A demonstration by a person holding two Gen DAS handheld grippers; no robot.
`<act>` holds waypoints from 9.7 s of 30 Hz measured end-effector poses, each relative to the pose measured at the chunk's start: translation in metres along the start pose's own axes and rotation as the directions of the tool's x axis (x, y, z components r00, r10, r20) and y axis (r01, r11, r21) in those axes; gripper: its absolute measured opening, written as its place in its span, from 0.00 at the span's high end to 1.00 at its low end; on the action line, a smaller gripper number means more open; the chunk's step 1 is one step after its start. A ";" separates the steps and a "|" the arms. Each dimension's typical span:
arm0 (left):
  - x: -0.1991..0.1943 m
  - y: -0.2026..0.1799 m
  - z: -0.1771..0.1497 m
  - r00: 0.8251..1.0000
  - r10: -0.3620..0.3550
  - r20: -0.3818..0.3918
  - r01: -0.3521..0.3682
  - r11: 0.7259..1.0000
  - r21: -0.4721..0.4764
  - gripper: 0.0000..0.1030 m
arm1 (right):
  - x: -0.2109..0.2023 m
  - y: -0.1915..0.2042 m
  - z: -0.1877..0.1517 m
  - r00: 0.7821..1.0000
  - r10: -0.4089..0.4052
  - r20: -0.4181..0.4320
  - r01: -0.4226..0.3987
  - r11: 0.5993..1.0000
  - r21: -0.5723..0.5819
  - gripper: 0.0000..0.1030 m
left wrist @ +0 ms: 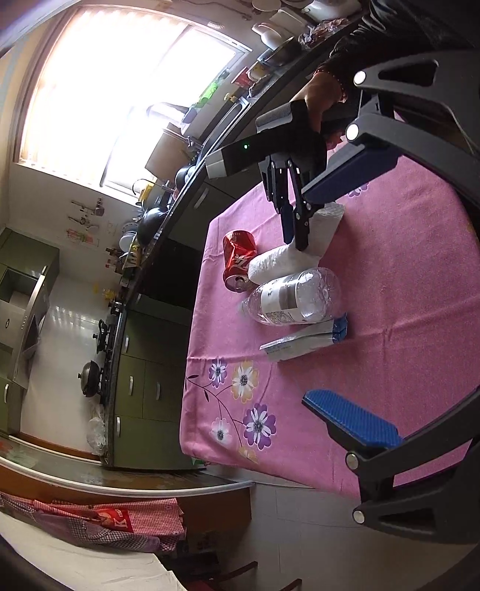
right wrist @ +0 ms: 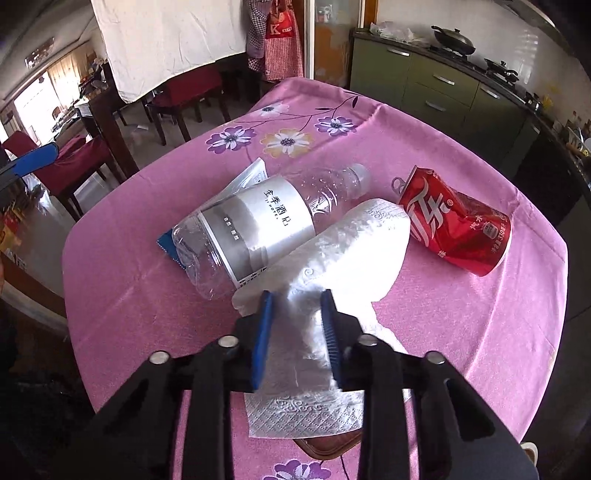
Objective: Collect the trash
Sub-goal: 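Grasp the white tissue with the right gripper and lift, then carry the tissue over the bin and open the right gripper, then close the left gripper around the clear water bottle, then carry the water bottle over the bin and open the left gripper, then grasp the brown plastic tray rim with the right gripper and lift, then carry the brown tray over the bin and open the right gripper, then grasp the white-blue snack bag with the left gripper and lift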
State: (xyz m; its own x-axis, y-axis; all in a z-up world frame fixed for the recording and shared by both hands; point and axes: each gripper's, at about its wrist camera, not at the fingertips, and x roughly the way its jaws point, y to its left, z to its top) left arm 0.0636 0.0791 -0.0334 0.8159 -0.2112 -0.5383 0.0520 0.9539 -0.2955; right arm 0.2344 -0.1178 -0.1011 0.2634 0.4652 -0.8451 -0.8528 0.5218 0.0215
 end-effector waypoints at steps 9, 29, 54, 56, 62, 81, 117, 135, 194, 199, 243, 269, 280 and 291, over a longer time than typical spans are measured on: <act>0.002 -0.001 -0.002 1.000 -0.005 -0.007 0.005 1.000 0.000 0.07 | -0.032 -0.010 -0.002 0.996 0.033 0.080 -0.040 0.996 0.081 0.98; 0.010 -0.029 -0.002 0.999 -0.047 -0.028 0.048 0.997 0.057 0.07 | -0.200 -0.132 -0.153 0.941 -0.319 0.116 0.217 0.829 0.515 0.98; 0.039 -0.051 -0.002 0.994 -0.036 -0.099 0.046 0.994 0.101 0.07 | -0.182 -0.217 -0.290 0.858 -0.495 -0.139 0.418 0.513 0.750 0.42; 0.046 -0.049 -0.003 0.993 -0.024 -0.117 0.036 0.995 0.096 0.07 | -0.191 -0.193 -0.286 0.861 -0.501 -0.088 0.389 0.537 0.749 0.42; 0.074 -0.043 0.005 0.983 0.037 -0.180 -0.016 0.993 0.119 0.07 | -0.193 -0.146 -0.282 0.880 -0.474 -0.023 0.336 0.589 0.735 0.39; 0.200 -0.034 0.061 0.833 0.130 -0.539 -0.041 0.984 0.174 0.35 | -0.162 -0.137 -0.288 0.925 -0.381 0.005 0.250 0.618 0.745 0.39; 0.269 -0.027 0.037 0.695 0.250 -0.675 -0.082 0.959 0.270 0.39 | -0.143 -0.133 -0.288 0.951 -0.308 0.016 0.190 0.626 0.756 0.33; 0.195 -0.050 0.067 0.791 0.212 -0.574 -0.042 0.954 0.295 0.39 | -0.152 -0.123 -0.284 0.949 -0.311 0.053 0.171 0.648 0.742 0.33; -0.004 -0.089 0.040 0.998 -0.038 0.052 0.027 0.981 0.194 0.08 | -0.131 -0.051 -0.185 0.971 -0.130 0.201 0.011 0.863 0.506 0.21; -0.020 -0.055 0.030 0.997 -0.001 0.074 -0.011 0.989 0.149 0.08 | -0.084 -0.024 -0.128 0.982 -0.081 0.169 -0.010 0.877 0.480 0.16; 0.010 -0.037 0.006 0.998 -0.054 -0.037 0.058 0.991 0.123 0.08 | -0.171 -0.116 -0.229 0.857 -0.516 -0.010 0.327 0.528 0.783 0.33; 0.044 -0.045 0.005 0.995 0.023 -0.101 -0.009 0.990 0.141 0.08 | -0.189 -0.157 -0.285 0.808 -0.585 -0.063 0.370 0.422 0.828 0.18; 0.116 -0.005 0.000 0.949 0.175 -0.262 -0.148 0.982 0.120 0.08 | -0.201 -0.065 -0.269 0.792 -0.608 0.056 0.337 0.512 0.790 0.15; 0.183 0.028 -0.001 0.890 0.232 -0.392 -0.223 0.972 0.068 0.34 | -0.185 -0.064 -0.261 0.827 -0.555 0.089 0.288 0.554 0.781 0.15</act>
State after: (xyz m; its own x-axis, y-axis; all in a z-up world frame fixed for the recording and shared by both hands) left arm 0.2140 0.0666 -0.1413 0.5126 -0.0501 -0.8571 -0.0924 0.9893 -0.1131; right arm 0.1220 -0.4240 -0.0856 0.7316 0.1587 -0.6631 -0.0448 0.9816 0.1855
